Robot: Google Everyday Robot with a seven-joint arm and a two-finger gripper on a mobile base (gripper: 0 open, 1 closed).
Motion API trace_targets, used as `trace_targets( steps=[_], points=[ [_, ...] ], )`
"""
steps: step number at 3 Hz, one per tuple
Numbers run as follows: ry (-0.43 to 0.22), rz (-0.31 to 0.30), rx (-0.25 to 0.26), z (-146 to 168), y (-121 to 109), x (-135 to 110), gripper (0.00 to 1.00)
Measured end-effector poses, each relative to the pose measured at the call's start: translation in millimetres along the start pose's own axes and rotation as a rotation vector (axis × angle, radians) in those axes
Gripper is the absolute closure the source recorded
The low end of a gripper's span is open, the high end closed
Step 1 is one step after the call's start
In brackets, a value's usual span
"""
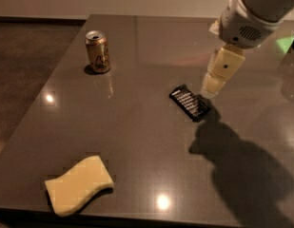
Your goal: Move orange can near sponge
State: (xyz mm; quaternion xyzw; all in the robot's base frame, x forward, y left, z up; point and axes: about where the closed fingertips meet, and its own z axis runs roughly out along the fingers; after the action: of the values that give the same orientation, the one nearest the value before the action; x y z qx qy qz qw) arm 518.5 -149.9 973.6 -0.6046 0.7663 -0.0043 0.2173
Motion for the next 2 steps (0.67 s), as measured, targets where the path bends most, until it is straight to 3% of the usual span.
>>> trace_targets(
  steps=[1,2],
  points=[
    [-0.044,0.003,0.0,28.7,-29.0,-40.6,0.0],
    [-0.07,0.002,-0.001,44.8,-44.5,-65.0,0.0]
  ],
)
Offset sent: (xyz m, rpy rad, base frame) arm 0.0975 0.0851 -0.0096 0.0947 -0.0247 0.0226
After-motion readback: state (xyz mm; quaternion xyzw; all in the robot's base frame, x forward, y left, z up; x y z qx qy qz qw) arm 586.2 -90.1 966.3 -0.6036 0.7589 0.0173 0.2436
